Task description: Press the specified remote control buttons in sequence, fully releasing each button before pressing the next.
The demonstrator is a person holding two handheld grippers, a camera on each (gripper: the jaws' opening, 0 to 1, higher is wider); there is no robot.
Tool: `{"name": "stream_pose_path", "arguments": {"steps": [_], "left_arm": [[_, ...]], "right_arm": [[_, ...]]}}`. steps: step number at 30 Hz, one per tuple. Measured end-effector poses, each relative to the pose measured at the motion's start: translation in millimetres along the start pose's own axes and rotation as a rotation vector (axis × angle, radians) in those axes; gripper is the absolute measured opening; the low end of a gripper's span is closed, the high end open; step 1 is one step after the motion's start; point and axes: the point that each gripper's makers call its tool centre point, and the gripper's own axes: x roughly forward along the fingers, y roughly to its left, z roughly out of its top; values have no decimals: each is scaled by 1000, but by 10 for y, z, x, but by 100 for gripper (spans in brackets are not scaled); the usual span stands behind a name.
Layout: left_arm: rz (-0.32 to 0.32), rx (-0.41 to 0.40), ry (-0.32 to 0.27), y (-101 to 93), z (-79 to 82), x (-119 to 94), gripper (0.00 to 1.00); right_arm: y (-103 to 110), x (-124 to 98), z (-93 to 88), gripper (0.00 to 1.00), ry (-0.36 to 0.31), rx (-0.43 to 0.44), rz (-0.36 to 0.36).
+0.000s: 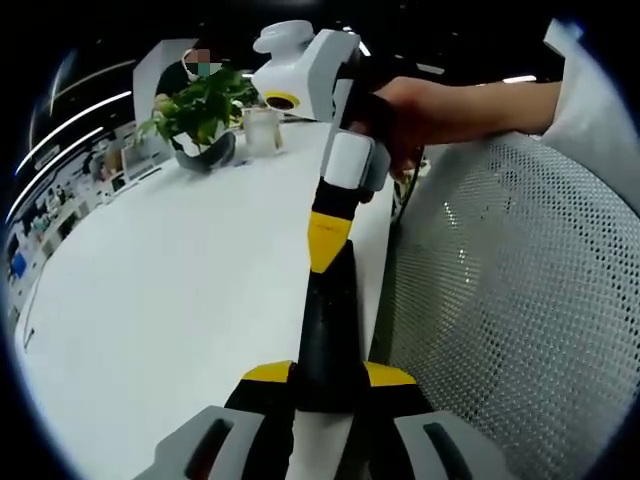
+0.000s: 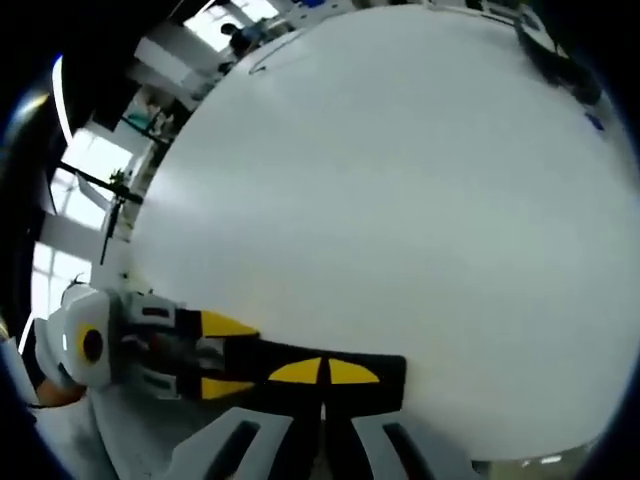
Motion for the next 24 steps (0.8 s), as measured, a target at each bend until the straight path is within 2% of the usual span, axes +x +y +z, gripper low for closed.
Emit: {"name": "stream_pose_path", "arguments": {"steps": [5, 15, 17, 20, 21, 24], "left_arm": [[2, 0, -2, 0, -2, 6, 24], [0, 2, 0, 3, 0, 15, 24], [0, 2, 0, 4, -1, 18, 24], [2, 1, 0, 6, 0, 20, 24], [3, 1, 1, 7, 0, 21, 24], [3, 0, 5, 13, 1, 22, 24]], "right_arm": [[-16, 2, 3, 0, -6, 10, 3], [-47, 8, 14, 0, -3, 85, 33], [-55, 8, 13, 0, -5, 105, 48], [-38, -10, 18, 0, -35, 142, 110], [-40, -13, 15, 0, -24, 174, 120], [-40, -10, 27, 0, -11, 171, 125]]}}
